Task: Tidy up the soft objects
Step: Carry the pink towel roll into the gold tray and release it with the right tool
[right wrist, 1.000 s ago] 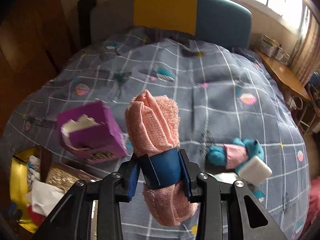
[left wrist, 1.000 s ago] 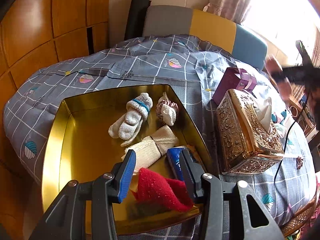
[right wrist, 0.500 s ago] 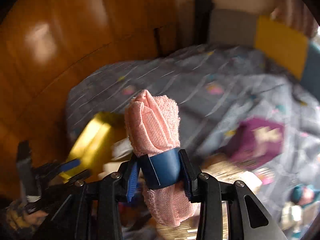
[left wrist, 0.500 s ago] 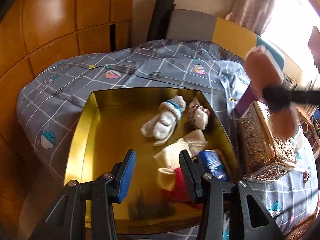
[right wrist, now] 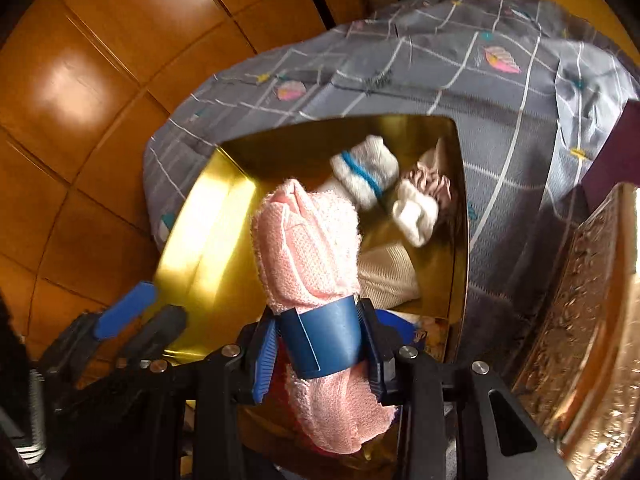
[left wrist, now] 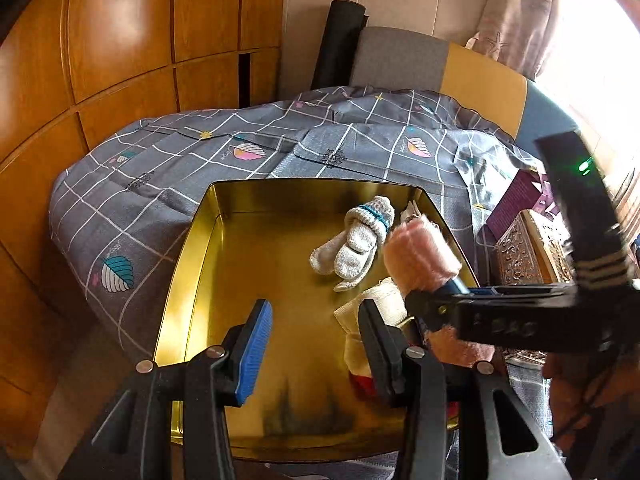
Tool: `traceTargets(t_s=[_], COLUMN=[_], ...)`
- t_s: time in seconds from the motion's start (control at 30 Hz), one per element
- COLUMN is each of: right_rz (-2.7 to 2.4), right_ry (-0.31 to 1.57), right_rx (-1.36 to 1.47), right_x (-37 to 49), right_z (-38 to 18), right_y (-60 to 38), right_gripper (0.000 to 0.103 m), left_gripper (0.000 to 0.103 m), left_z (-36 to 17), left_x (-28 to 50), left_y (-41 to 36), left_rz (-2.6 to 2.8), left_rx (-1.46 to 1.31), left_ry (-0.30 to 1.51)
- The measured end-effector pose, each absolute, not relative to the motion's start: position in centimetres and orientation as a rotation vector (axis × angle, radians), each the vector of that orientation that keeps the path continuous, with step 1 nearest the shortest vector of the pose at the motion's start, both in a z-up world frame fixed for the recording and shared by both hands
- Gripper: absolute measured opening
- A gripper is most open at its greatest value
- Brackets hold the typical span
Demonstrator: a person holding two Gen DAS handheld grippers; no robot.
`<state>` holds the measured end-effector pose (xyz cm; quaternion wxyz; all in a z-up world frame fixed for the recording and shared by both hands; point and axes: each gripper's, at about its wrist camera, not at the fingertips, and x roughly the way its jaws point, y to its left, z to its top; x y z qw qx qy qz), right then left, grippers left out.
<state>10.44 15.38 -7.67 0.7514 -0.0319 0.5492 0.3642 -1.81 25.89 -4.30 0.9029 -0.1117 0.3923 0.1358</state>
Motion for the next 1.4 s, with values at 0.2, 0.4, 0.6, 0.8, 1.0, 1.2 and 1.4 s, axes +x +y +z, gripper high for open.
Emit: traceTargets(t_s=[0.2,0.4,0.6,0.8,1.0,1.2,1.4], right_rz=[0.761,0.76,0.74,0.69,0.644,0.585,0.47], right_ry=[1.213,1.173,1.097,0.991,0.875,0.768,0.696], right_rx=[-0.059,-0.069,-0.099,-0.131,-0.145,-0.108,-0.04], right_x=[10.8,10.1,9.1,8.1,6.9,6.2,6.2], right_z=[-8.9,-8.3,-6.9,-4.9,-2.9,-0.9,1.0], right_y=[14.2,13.6,12.9,11.6,9.6,6.5,1.2], right_gripper=[0.044,0.052,0.057,0.06,0.068,0.075,0.077], left_gripper=[0.045,0.045,0.045,0.045,0.045,0.045,0.045], left_z=[-4.0,-4.1,-3.9,-3.7,-3.5,-2.8,-1.9], left_x=[-1.8,-1.8,-2.0,-1.9,-1.9,-1.7,-1.2], left_y=[25.3,25.0,24.6,24.1,23.3,22.0,19.6], left_rz=[0.276,0.269,0.259,0.244,0.225,0.189,0.135], left_rx=[-0.211,-0.209,-0.203,-0.191,-0.176,-0.148,-0.105], left_ry=[0.803,0.809,0.804,0.801,0.796,0.783,0.766])
